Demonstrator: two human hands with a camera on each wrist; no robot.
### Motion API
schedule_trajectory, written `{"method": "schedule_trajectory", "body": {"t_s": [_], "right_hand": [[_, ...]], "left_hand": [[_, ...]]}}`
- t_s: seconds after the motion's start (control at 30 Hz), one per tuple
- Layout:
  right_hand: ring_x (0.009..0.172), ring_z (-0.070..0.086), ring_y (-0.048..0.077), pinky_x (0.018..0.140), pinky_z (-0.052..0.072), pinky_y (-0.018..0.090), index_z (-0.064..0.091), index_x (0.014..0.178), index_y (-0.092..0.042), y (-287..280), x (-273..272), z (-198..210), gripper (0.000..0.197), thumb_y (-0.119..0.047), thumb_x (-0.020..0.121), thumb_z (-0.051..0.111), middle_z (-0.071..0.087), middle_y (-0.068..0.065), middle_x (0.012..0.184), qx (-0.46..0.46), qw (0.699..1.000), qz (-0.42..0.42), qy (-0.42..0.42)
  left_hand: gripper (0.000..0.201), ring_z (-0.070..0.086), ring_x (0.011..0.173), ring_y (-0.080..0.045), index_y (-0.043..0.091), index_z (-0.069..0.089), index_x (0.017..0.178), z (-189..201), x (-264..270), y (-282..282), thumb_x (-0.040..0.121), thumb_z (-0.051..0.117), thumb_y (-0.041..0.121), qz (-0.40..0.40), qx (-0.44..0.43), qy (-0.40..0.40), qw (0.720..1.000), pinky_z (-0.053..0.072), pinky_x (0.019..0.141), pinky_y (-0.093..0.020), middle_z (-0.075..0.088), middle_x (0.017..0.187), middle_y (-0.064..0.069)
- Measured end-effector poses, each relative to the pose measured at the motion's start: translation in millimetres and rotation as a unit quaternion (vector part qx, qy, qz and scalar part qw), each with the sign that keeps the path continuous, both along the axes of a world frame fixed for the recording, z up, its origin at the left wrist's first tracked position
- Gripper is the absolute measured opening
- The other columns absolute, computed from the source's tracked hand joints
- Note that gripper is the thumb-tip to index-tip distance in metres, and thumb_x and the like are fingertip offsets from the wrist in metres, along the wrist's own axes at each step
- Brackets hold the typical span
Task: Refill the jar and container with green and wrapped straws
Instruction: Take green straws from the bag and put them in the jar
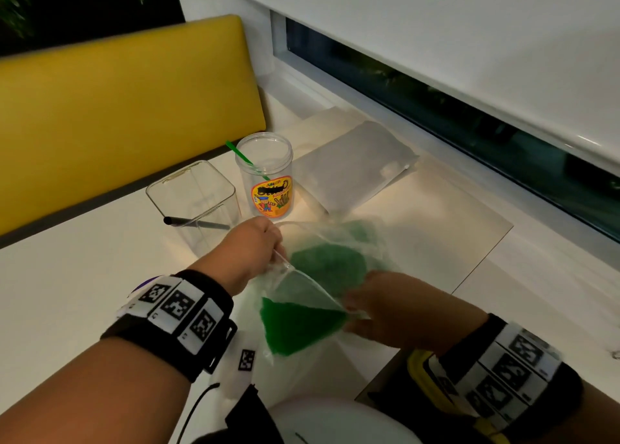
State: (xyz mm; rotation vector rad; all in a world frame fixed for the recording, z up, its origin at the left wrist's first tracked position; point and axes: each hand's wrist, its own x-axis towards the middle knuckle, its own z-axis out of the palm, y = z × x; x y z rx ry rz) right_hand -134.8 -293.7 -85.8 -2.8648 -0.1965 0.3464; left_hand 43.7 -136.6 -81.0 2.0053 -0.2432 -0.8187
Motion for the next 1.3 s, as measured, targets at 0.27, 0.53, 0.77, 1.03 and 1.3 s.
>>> {"method": "schedule_trajectory", "body": {"t_s": [0.27, 0.53, 0.77, 1.03, 1.3], "right_hand": [[0.122, 0.056, 0.028, 0.107, 0.039, 0.047, 0.041, 0.135, -0.013, 12.1, 40.2, 41.5, 0.049, -0.035, 0.094, 0.054, 0.062, 0.009, 0.125, -0.021, 0.97, -0.136, -0.202], [0.062, 0.066, 0.01, 0.062, 0.057, 0.022, 0.051, 0.114, -0.005, -1.1, 58.9, 41.8, 0.018, -0.001, 0.096, 0.051, 0.063, 0.012, 0.092, 0.517, 0.719, -0.464, -0.008], [0.067, 0.059, 0.016, 0.061, 0.052, 0.025, 0.063, 0.104, -0.008, 0.4, 69.2, 33.6, 0.018, -0.001, 0.095, 0.048, 0.063, 0.009, 0.083, 0.659, 0.616, -0.428, 0.046], [0.092, 0.059, 0.016, 0.087, 0.044, 0.025, 0.074, 0.086, -0.03, -20.3, 52.3, 89.3, 0.018, -0.013, 0.085, 0.071, 0.056, -0.002, 0.113, 0.342, 0.915, -0.181, -0.115], [0.112, 0.049, 0.025, 0.091, 0.054, 0.041, 0.022, 0.146, -0.024, -5.9, 28.7, 36.1, 0.121, -0.059, 0.05, 0.087, 0.037, 0.01, 0.137, -0.131, 0.983, -0.117, -0.047]], "left_hand": [[0.025, 0.056, 0.065, -0.015, 0.021, 0.056, 0.096, 38.5, -23.6, -15.9, 0.089, 0.066, 0.043, -0.106, 0.009, -0.144, 0.984, 0.043, 0.06, -0.029, 0.06, 0.08, 0.0], [0.062, 0.055, 0.113, -0.027, 0.024, 0.041, 0.135, 9.1, -23.4, 14.7, 0.082, 0.073, 0.031, -0.155, 0.247, -0.247, 0.924, 0.049, 0.091, -0.038, 0.051, 0.129, -0.006], [0.012, 0.061, 0.085, -0.032, 0.014, 0.06, 0.092, 10.7, -22.3, 8.0, 0.089, 0.057, 0.003, 0.0, 0.067, -0.046, 0.997, 0.049, 0.068, -0.035, 0.065, 0.095, -0.013], [0.04, 0.065, 0.075, -0.028, 0.016, 0.062, 0.115, 50.0, -20.9, 2.5, 0.085, 0.047, -0.007, 0.042, -0.246, 0.161, 0.955, 0.057, 0.062, -0.036, 0.069, 0.092, -0.013], [0.065, 0.065, 0.082, -0.03, 0.032, 0.051, 0.116, 18.7, -29.2, 11.4, 0.064, 0.072, 0.0, -0.125, -0.027, -0.032, 0.991, 0.055, 0.072, -0.047, 0.066, 0.103, -0.007]]}}
